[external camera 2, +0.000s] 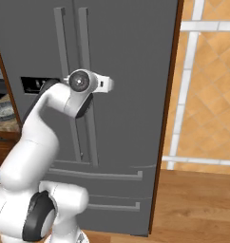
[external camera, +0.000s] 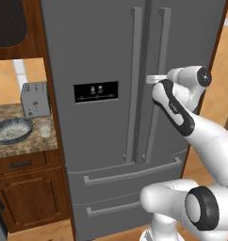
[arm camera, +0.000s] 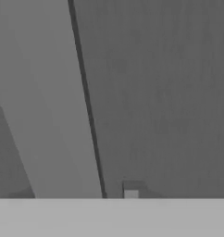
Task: Grab a lemon wedge from the fridge and one ice cube from the ice bowl, and put them in the glass of lemonade.
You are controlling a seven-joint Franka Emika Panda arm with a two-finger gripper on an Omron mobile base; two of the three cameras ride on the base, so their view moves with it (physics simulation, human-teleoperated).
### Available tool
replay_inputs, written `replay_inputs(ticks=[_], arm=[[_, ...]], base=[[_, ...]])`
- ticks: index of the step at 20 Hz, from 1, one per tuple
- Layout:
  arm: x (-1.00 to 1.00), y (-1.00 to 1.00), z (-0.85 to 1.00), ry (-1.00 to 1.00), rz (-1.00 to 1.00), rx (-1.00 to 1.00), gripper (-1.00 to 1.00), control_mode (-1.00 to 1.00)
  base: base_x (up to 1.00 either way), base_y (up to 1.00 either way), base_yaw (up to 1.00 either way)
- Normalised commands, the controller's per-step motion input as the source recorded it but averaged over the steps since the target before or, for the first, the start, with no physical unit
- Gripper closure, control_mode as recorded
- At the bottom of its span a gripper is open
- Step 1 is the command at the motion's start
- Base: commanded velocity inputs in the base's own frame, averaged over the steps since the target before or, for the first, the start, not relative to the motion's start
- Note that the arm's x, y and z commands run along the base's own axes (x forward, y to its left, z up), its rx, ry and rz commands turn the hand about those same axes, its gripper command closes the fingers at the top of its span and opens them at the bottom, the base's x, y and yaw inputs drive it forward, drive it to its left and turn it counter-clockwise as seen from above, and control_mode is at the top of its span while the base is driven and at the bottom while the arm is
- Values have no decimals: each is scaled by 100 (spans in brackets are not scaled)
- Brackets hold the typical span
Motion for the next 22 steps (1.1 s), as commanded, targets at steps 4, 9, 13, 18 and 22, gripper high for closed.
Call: replay_inputs(ticks=[4,9,13,18,22], arm=[[-100,-85,0,22,-9,1,100,-100],[-100,-99,-5,11,-12,3,100,-100],[-100,-97,-7,0,-8,3,100,-100],[-100,-99,-1,0,-8,5,100,-100],[-67,-39,26,0,-1,2,-100,-100]], base=[[0,0,0],[0,0,0],[0,0,0],[0,0,0],[0,0,0]])
